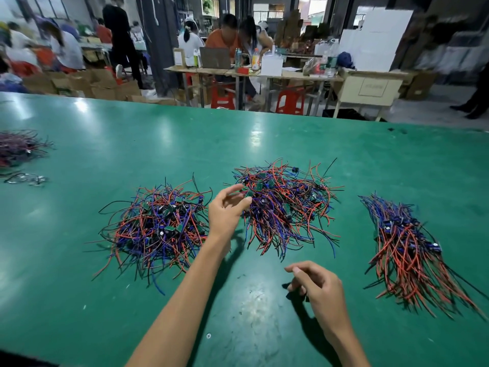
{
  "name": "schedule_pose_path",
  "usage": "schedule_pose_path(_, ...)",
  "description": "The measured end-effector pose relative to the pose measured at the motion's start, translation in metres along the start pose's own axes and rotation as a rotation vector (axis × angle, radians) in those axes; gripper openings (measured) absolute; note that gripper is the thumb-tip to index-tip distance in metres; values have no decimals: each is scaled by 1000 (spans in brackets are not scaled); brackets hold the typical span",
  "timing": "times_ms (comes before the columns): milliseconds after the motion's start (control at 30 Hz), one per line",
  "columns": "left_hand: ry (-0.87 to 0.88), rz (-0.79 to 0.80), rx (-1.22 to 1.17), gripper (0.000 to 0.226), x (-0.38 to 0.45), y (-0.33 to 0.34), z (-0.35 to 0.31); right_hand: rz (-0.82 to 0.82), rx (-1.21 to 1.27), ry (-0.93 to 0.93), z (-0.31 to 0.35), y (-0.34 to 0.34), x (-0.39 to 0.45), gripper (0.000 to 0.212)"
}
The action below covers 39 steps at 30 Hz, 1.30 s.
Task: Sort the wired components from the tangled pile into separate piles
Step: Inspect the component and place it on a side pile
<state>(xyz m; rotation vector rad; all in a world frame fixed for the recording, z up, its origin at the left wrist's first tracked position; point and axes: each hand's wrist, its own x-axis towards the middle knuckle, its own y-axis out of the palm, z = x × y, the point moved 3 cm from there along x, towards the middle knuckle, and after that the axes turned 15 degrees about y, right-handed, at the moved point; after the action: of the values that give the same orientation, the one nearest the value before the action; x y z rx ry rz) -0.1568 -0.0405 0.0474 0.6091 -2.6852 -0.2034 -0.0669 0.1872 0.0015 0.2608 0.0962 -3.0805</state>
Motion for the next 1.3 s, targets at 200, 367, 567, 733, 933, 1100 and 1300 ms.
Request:
schedule_pose_path(200, 104, 39, -227, 36, -22, 5, -39, 7, 0, -6, -3, 0, 1, 24)
schedule_pose_path(367, 276, 280, -45, 33, -36, 12, -58, 19, 34, -23, 0, 1, -1, 21)
schedule_pose_path(567, 410, 617, 309, 38, -65, 18, -46, 49, 74, -14, 5, 3, -4, 32)
schedule_pose_path(733, 424, 772, 330, 42, -93, 20, -33, 38, 100, -45, 5, -1, -5, 19)
schedule_pose_path(933, 416, 715, 366, 46, -110, 15, -23, 16, 75, -55, 6, -1, -7, 9)
schedule_pose_path(1100, 429, 687, 381, 37, -115, 17, -19, -2, 21, -67, 4, -2, -7, 11)
schedule_pose_path(1300, 497, 685, 392, 21, -109, 9, -27, 25, 68, -40, 3, 0, -8, 19)
